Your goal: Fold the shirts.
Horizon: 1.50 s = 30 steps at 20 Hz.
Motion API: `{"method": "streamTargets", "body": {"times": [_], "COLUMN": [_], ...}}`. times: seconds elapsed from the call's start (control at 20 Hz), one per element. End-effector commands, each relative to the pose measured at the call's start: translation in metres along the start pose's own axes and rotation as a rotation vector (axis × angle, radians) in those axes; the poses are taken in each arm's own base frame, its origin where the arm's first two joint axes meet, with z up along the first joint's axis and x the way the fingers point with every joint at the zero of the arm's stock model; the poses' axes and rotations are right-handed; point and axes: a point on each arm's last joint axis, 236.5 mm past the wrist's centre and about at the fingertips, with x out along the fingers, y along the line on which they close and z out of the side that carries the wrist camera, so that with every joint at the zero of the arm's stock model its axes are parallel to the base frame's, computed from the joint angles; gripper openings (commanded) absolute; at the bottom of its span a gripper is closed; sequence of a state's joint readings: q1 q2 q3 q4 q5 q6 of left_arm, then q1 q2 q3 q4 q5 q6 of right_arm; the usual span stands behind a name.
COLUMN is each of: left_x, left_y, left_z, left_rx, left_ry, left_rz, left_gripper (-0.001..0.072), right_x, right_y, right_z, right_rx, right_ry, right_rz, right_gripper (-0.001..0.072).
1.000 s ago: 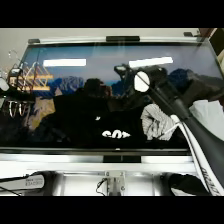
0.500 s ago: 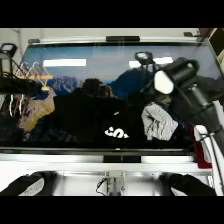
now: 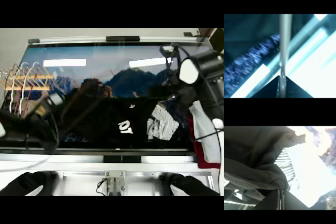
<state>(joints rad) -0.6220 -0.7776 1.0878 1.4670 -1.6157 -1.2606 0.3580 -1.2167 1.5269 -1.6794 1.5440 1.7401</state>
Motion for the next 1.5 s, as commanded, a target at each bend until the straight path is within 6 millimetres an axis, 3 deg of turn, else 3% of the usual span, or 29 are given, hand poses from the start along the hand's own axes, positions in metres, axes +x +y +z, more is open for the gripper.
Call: {"method": "streamTargets", "body": {"times": [0.0, 0.15, 0.35, 0.5, 0.7, 1.1, 1.45], "left_x": [0.006, 0.013, 0.025, 0.048, 0.07, 0.039, 0.042], "left_y": [-0.037, -0.047, -0.033, -0.02, -0.013, -0.003, -0.001], "left_z": [-0.032, -0.034, -0.028, -0.033, -0.023, -0.028, -0.03], "left_rx": [0.125, 0.183, 0.168, 0.142, 0.062, 0.072, 0.153], "left_ry": [0.104, 0.135, 0.124, 0.18, 0.194, 0.146, 0.174], "left_rz": [-0.045, -0.053, 0.007, 0.034, 0.052, 0.108, 0.106], "left_gripper": [0.0041, 0.0041, 0.0042, 0.0042, 0.0042, 0.0042, 0.0042], "right_x": [0.0, 0.0, 0.0, -0.001, -0.002, -0.002, -0.004], "right_y": [-0.012, -0.003, 0.001, 0.011, 0.02, 0.02, 0.033], "right_z": [0.003, 0.005, 0.004, 0.003, -0.004, -0.009, -0.011], "right_rx": [-0.022, -0.029, -0.045, -0.057, -0.078, -0.098, -0.147], "right_ry": [-0.009, -0.017, -0.015, -0.009, 0.016, 0.035, 0.039], "right_rz": [-0.011, 0.024, 0.044, 0.087, 0.125, 0.125, 0.172], "right_gripper": [0.0063, 0.0063, 0.0063, 0.0063, 0.0064, 0.0064, 0.0064]}}
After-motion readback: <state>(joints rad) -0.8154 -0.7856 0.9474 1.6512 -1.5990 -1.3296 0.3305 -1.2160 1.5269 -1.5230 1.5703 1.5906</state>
